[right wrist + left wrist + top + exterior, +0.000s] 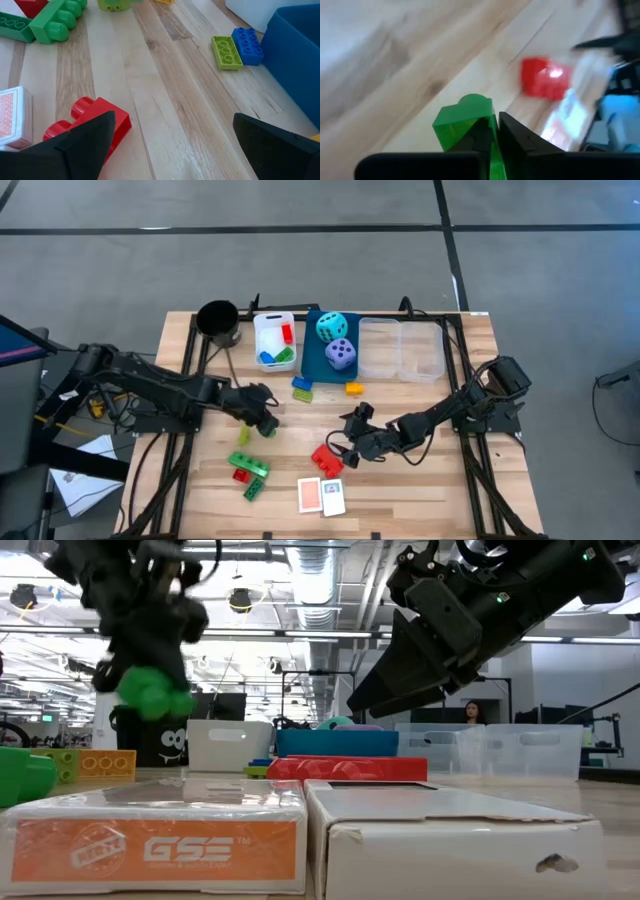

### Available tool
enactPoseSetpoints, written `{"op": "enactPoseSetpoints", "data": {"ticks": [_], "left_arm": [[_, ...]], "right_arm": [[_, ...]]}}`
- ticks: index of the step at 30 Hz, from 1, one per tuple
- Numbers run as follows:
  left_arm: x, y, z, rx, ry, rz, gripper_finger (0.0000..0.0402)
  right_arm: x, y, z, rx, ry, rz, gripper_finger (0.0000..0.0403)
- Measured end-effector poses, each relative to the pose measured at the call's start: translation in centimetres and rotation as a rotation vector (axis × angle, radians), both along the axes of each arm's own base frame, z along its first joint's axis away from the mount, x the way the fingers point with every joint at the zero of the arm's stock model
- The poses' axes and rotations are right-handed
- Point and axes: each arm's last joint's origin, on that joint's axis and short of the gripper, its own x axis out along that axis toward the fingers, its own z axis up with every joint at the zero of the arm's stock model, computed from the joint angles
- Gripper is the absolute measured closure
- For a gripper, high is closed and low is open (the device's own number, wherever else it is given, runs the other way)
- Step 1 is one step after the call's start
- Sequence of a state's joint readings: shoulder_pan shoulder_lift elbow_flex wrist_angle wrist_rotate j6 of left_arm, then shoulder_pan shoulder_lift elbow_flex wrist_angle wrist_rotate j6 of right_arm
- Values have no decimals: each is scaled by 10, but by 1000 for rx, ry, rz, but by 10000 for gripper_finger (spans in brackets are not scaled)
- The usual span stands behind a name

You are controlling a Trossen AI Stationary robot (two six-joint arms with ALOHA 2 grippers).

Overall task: Pick & Place Toys
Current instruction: Put the top large green game piece into the white bin

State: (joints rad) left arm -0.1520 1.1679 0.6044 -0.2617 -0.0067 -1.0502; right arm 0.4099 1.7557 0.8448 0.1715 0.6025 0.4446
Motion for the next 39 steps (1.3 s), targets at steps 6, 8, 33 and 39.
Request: {"op": "enactPoseSetpoints", "data": {"ticks": [6, 8, 33, 39], "left_arm": [[-13, 10, 37, 282, -246, 72, 382], [-17, 14, 49, 424, -314, 104, 381], [-13, 120, 44, 951, -40, 478, 359], [0, 125, 28, 940, 4, 453, 346]], "right_arm": [[0, 0, 0, 0, -1, 0, 6], [0, 0, 0, 1, -1, 0, 6], [2, -1, 2, 0, -19, -4, 6], [2, -1, 2, 1, -22, -4, 6]]}}
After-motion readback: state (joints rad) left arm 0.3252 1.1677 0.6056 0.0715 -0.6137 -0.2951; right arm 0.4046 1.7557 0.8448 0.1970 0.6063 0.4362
